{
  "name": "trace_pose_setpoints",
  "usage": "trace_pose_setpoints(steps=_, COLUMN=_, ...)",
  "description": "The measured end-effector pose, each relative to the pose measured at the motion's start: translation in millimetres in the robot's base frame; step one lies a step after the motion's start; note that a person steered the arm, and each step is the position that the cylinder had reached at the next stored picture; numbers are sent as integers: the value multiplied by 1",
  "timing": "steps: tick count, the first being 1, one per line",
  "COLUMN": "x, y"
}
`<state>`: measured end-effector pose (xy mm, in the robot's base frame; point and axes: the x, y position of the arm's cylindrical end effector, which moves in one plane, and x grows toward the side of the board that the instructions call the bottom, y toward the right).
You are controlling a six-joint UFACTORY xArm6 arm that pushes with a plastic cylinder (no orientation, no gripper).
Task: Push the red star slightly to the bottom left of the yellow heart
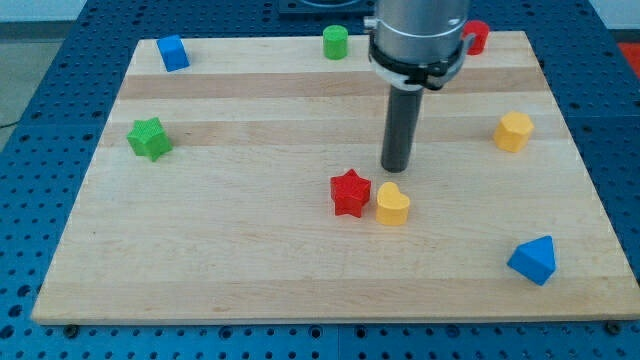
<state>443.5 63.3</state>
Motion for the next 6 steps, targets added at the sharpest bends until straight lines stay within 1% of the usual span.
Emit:
trace_pose_setpoints(steps=2, x=7, y=-45)
trace_pose_setpoints(steps=3, x=23, y=-56)
trace_pose_setpoints(steps=4, x=43, y=-56)
trace_pose_setpoints(steps=5, x=43, y=-39)
trace_pose_setpoints(steps=6, x=43, y=-35)
